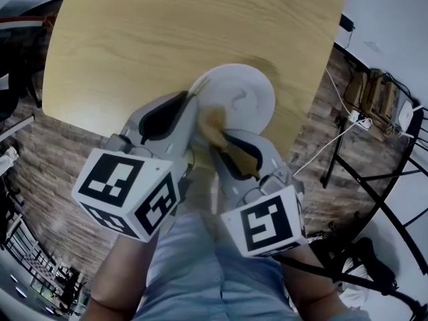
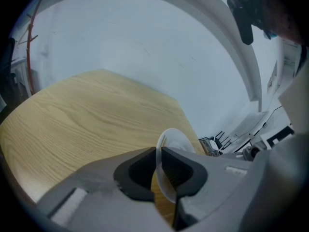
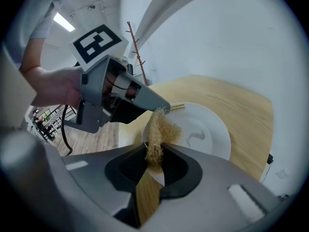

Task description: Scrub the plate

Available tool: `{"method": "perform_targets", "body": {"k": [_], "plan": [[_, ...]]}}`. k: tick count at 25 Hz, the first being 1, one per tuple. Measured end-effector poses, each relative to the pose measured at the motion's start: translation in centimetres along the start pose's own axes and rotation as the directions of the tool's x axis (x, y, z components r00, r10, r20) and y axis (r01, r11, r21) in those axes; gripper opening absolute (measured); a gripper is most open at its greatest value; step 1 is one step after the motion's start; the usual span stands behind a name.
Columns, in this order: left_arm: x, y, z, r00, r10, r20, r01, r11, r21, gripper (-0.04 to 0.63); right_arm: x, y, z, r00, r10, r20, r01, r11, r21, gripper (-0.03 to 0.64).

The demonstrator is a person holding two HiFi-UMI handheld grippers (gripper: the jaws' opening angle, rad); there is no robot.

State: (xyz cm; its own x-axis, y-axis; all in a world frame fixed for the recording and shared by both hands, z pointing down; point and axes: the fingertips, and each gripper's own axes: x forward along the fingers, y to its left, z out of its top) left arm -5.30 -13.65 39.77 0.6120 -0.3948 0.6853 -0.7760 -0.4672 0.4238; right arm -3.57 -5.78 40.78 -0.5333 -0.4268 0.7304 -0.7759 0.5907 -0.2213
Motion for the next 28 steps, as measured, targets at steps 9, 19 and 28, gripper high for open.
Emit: {"method": "perform_targets", "body": {"k": [9,19,28], "plan": [[0.4,-0.1,0.2,1.0,-0.005,-0.017,0.006,1.0,0.026,0.058,-0.5,0.6,-1.5,0.999,0.042,-0.025,-0.041,0.998,0.048,0.071],[0.5,-0.5,0.1,0.999,-0.016,-0.034,0.018,0.999,0.05,0.058,-1.7,-0.4,-3.2,0.998,0.025,-0.057,-0.02,0.996,0.082,0.071],[0.5,-1.1,0.0,0.999,-0.019,-0.038,0.021,0.998,0.052,0.058,-3.2,-2.5,-4.7,0.996,-0.013,-0.087,0.023,0.993,0.112,0.071]]}}
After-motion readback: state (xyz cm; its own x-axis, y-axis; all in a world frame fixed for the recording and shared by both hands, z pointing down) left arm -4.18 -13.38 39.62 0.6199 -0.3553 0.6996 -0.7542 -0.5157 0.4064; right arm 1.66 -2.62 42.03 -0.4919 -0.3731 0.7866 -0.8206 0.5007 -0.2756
